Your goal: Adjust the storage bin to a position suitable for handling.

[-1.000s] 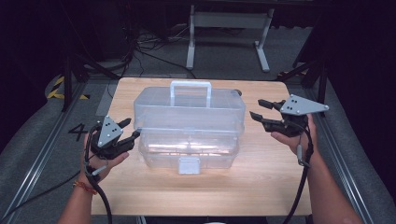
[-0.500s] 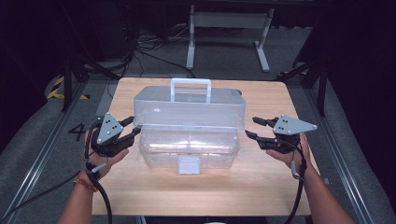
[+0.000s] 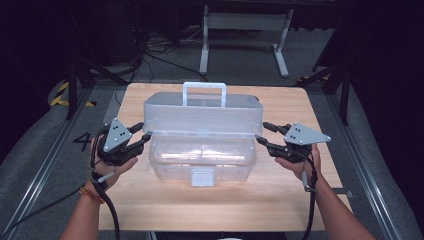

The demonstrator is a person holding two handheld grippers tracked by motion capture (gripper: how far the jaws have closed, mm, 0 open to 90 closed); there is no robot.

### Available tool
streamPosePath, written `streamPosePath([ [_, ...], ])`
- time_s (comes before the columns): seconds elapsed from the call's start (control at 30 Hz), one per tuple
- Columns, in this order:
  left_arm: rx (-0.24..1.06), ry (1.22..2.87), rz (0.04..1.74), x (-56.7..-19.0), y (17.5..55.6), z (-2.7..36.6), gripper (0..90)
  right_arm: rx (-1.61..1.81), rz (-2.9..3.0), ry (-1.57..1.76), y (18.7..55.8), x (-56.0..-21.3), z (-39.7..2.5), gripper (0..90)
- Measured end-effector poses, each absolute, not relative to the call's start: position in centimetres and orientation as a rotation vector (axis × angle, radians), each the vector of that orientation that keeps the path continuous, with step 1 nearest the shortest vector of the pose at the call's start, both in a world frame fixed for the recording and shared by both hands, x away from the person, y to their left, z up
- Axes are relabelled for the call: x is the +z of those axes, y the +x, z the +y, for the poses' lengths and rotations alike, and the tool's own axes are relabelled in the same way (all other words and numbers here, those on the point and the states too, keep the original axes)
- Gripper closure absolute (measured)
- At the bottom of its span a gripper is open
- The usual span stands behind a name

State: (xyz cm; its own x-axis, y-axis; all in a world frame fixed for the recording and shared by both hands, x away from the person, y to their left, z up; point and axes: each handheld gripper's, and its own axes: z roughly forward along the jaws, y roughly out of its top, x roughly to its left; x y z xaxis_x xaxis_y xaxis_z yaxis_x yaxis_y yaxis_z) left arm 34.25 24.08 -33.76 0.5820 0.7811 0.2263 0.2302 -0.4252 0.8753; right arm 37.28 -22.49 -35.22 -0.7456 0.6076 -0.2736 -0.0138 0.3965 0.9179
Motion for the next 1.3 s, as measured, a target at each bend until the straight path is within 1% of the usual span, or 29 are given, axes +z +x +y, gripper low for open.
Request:
streamPosePath([
  [0.03, 0.809, 1.948, 0.809, -33.7, 34.3, 24.1, 61.3, 1.375, 2.05, 0.492, 37.2, -35.3, -22.5, 58.0],
  [0.1, 0.808, 1.948, 0.807, -33.7, 34.3, 24.0, 61.2, 1.38, 2.043, 0.491, 37.1, -35.4, -22.5, 59.0],
  [0.17, 0.815, 1.955, 0.802, -33.6, 34.2, 24.0, 61.5, 1.39, 2.031, 0.486, 37.0, -35.4, -22.5, 62.2],
  [0.37, 0.819, 1.941, 0.813, -33.7, 34.3, 24.1, 64.0, 1.397, 1.991, 0.499, 36.8, -35.6, -22.4, 64.2],
  [0.47, 0.822, 1.925, 0.826, -33.7, 34.3, 24.3, 63.7, 1.397, 1.973, 0.507, 36.8, -35.6, -22.4, 65.1],
  [0.67, 0.822, 1.908, 0.842, -33.8, 34.2, 24.8, 59.9, 1.41, 1.952, 0.524, 36.8, -35.6, -22.3, 66.1],
  [0.83, 0.817, 1.924, 0.853, -34.6, 33.9, 25.1, 56.4, 1.413, 1.94, 0.533, 36.8, -35.6, -22.2, 66.5],
  [1.07, 0.785, 1.974, 0.886, -36.5, 32.9, 25.9, 50.7, 1.421, 1.913, 0.55, 37.0, -35.4, -22.1, 67.6],
  [1.3, 0.754, 2.0, 0.943, -38.8, 31.9, 27.3, 47.7, 1.431, 1.878, 0.57, 37.2, -35.3, -21.9, 68.9],
])
